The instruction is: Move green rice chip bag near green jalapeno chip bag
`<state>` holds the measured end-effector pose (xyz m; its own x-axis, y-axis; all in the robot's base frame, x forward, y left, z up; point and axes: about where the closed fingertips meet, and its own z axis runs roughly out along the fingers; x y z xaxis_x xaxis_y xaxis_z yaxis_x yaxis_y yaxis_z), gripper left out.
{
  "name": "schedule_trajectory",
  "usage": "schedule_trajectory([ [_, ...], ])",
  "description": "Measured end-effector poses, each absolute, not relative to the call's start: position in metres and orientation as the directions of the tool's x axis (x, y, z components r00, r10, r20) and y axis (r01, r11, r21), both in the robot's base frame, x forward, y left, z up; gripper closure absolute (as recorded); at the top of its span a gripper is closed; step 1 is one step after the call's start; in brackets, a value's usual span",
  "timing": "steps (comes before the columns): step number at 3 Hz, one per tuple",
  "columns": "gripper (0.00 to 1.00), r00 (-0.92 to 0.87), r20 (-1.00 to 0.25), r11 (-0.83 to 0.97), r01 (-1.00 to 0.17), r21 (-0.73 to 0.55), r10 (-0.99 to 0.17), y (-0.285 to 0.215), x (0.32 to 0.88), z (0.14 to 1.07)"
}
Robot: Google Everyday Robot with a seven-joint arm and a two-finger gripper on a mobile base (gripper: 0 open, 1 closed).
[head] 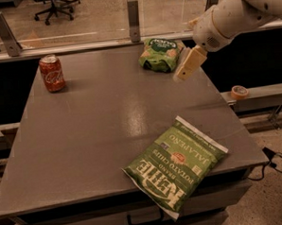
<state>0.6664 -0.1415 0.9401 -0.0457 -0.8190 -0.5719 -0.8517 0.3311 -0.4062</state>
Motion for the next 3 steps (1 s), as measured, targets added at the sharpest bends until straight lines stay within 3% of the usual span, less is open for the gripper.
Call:
schedule_trajectory([
  [3, 0.0, -0.281, -0.832, 0.723, -0.664, -0.191, -0.478, -0.127, 0.745, 0.907],
])
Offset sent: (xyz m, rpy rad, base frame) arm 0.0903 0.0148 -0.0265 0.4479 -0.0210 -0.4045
